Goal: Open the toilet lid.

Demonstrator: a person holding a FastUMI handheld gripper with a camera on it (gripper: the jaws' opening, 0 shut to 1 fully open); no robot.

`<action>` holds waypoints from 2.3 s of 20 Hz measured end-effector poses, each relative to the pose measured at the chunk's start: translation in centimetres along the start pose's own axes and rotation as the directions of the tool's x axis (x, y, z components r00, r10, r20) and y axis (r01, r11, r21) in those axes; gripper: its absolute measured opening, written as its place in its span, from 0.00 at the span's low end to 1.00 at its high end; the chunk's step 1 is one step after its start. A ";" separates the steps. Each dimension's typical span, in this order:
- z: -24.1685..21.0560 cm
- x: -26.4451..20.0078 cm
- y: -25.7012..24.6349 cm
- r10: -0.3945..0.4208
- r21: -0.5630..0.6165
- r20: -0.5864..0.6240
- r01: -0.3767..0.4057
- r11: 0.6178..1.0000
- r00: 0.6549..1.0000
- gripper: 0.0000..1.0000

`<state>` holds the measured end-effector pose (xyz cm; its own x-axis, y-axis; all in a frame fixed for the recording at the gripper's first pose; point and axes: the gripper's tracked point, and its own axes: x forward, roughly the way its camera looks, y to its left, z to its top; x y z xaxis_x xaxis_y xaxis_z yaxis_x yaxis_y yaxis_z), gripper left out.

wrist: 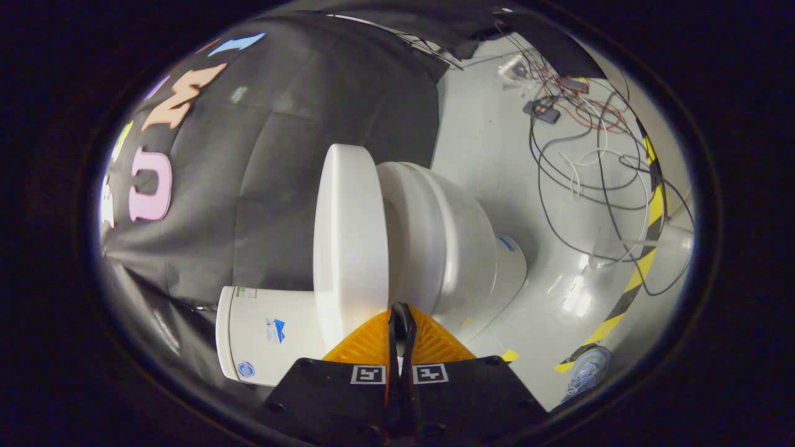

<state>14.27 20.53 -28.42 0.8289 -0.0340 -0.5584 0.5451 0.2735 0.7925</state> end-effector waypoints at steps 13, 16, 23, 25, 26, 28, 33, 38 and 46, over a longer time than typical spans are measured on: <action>0.1 -3.8 8.2 0.068 -0.171 0.099 -0.050 0.984 0.993 0.01; 0.2 -4.1 8.8 0.050 -0.204 0.150 -0.019 0.979 0.987 0.01; -0.7 -5.2 12.6 0.069 -0.293 0.193 -0.009 0.956 0.979 0.01; -0.9 -5.5 13.5 0.066 -0.319 0.200 0.001 0.948 0.977 0.01; -1.0 -5.6 13.9 0.061 -0.338 0.207 0.013 0.941 0.976 0.01; -1.3 -5.8 14.9 0.055 -0.375 0.221 0.033 0.926 0.974 0.01; -2.4 -6.4 17.8 0.080 -0.452 0.251 0.044 0.891 0.965 0.01; -4.0 -6.8 20.8 0.120 -0.506 0.283 0.042 0.862 0.952 0.01; -7.3 -6.7 25.5 0.091 -0.621 0.316 0.134 0.772 0.944 0.01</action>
<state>21.74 34.71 -6.26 0.8720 -0.3113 -0.3777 0.4536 0.8038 0.3848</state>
